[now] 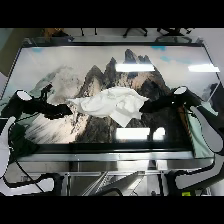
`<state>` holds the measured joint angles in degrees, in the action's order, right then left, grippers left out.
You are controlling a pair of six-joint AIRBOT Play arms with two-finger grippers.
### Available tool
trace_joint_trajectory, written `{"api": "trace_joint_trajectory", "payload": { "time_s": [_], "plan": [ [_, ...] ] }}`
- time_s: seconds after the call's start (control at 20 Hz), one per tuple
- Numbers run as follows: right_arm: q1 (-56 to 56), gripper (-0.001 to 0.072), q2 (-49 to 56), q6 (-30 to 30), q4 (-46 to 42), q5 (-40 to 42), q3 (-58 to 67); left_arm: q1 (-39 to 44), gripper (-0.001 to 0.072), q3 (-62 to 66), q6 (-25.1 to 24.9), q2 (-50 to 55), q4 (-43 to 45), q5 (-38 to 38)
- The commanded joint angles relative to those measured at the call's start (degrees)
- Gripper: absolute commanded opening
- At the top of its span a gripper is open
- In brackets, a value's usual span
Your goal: Fold the shirts.
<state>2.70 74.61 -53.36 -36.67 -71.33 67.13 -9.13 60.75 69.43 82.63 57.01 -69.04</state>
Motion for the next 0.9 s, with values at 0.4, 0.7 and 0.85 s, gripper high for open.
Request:
{"api": "trace_joint_trajectory", "payload": {
  "time_s": [0.4,0.7,0.85],
  "plan": [
    [0.1,0.0018,-10.2,2.4,1.5,10.5,25.0,1.9,0.069,0.0,0.0,1.6,-10.2,15.2],
    [0.1,0.0018,-8.8,2.4,0.5,10.8,25.0,4.7,0.069,3.7,0.1,11.7,-10.7,26.0],
    [0.1,0.0018,-7.8,2.4,0.5,10.0,25.0,6.5,0.069,11.0,1.0,17.8,-10.7,27.2]
  ]
}}
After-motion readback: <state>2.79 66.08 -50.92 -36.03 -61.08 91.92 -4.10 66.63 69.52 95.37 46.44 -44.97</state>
